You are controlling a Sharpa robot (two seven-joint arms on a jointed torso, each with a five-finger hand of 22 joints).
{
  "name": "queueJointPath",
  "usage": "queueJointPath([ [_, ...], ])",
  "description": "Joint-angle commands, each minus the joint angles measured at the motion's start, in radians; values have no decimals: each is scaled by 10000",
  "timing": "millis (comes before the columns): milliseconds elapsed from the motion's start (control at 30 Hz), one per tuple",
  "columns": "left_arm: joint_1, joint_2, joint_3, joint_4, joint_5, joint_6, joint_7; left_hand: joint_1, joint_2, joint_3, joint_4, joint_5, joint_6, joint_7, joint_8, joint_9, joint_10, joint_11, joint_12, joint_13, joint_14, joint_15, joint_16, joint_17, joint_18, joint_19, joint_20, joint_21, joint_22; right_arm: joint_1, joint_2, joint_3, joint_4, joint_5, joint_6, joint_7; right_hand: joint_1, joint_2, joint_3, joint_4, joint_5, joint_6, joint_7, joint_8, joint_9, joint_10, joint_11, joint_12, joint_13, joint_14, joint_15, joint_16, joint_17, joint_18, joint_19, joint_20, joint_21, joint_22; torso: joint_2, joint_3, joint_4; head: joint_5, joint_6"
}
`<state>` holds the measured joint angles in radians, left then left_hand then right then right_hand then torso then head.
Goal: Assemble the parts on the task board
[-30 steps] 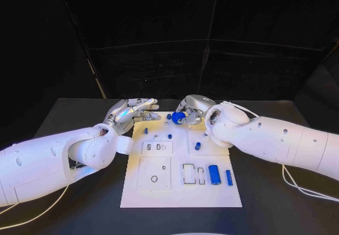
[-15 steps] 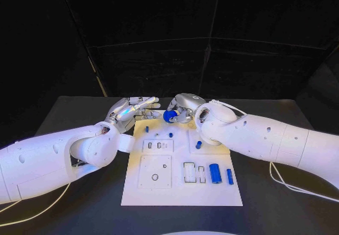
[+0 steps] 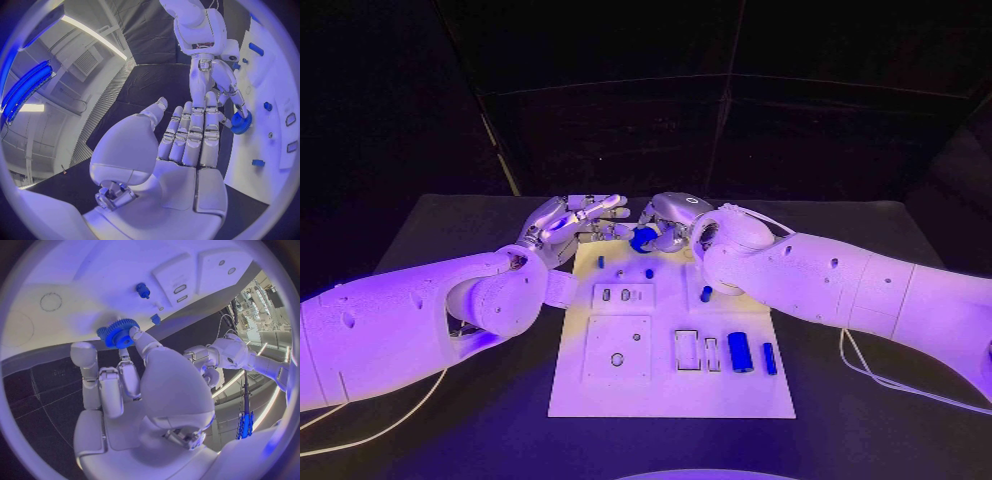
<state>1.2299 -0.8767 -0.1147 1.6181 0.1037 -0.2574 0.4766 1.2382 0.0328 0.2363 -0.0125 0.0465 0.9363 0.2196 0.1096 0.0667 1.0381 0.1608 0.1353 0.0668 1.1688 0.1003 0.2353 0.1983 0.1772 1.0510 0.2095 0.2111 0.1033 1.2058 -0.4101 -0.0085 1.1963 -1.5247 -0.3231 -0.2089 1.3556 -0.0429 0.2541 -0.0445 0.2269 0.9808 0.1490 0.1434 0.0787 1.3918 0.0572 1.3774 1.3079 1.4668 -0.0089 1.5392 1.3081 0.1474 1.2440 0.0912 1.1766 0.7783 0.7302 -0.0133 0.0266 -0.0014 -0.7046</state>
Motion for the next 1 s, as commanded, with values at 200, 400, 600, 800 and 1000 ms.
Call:
queueJointPath([
  [200, 18, 43, 4, -29, -71, 138, 34, -58, -30, 14, 60, 29, 63, -17, -27, -8, 57, -18, -53, -3, 71, -3, 15, 12, 51, 87, -4, -49, -10, -33, 120, 5, -204, -63, 464, 97, -191, -22, 83, 19, -65, 11, 21, -18, -17, -3, 49, 3, 8, 876, -55, 55, 1825, -47, -9, -23, -6, -26, -2, 4, 4, -6, -19],
  [400, 18, 54, 4, -35, -71, 139, 31, -58, -30, 14, 60, 29, 63, -17, -27, -8, 57, -18, -53, -3, 71, -3, 15, 12, 51, 87, -4, -49, -10, -46, 162, 5, -286, -63, 458, 94, -265, -76, 143, 8, -104, -105, 62, -96, -55, -69, 81, -51, -54, 874, -31, 52, 1819, -45, -31, -6, -27, -59, -3, -5, 3, -8, -24],
  [600, 18, 53, 4, -32, -71, 136, 28, -58, -30, 14, 60, 29, 63, -17, -27, -8, 57, -18, -53, -3, 71, -3, 15, 12, 51, 87, -4, -49, -10, -50, 203, 5, -331, -56, 733, 182, -810, -417, -183, 211, -269, -521, 151, -325, -116, -149, 184, -104, -130, 868, 64, 46, 1800, -42, -66, 81, -63, -116, -4, -5, 6, 2, -40],
  [800, 18, 47, 4, -28, -71, 135, 25, -58, -30, 14, 60, 29, 63, -17, -27, -8, 57, -18, -53, -3, 71, -3, 15, 12, 51, 87, -4, -49, -10, -52, 226, 4, -367, -55, 865, 162, -947, -508, -420, 306, -288, -751, 191, -453, -123, -233, 223, -161, -205, 865, 97, 43, 1795, -35, -86, 116, -86, -156, -2, -9, 4, 11, -57],
  [1000, 18, 41, 4, -31, -71, 131, 17, -58, -30, 14, 60, 29, 63, -17, -27, -8, 57, -18, -53, -3, 71, -3, 15, 12, 51, 87, -4, -49, -10, -55, 221, 4, -382, -54, 779, 51, -1093, -529, -752, 501, -304, -1123, 291, -668, -128, -271, 317, -166, -219, 866, 175, 47, 1806, -36, -86, 184, -86, -168, -3, -3, 2, 5, -54],
])
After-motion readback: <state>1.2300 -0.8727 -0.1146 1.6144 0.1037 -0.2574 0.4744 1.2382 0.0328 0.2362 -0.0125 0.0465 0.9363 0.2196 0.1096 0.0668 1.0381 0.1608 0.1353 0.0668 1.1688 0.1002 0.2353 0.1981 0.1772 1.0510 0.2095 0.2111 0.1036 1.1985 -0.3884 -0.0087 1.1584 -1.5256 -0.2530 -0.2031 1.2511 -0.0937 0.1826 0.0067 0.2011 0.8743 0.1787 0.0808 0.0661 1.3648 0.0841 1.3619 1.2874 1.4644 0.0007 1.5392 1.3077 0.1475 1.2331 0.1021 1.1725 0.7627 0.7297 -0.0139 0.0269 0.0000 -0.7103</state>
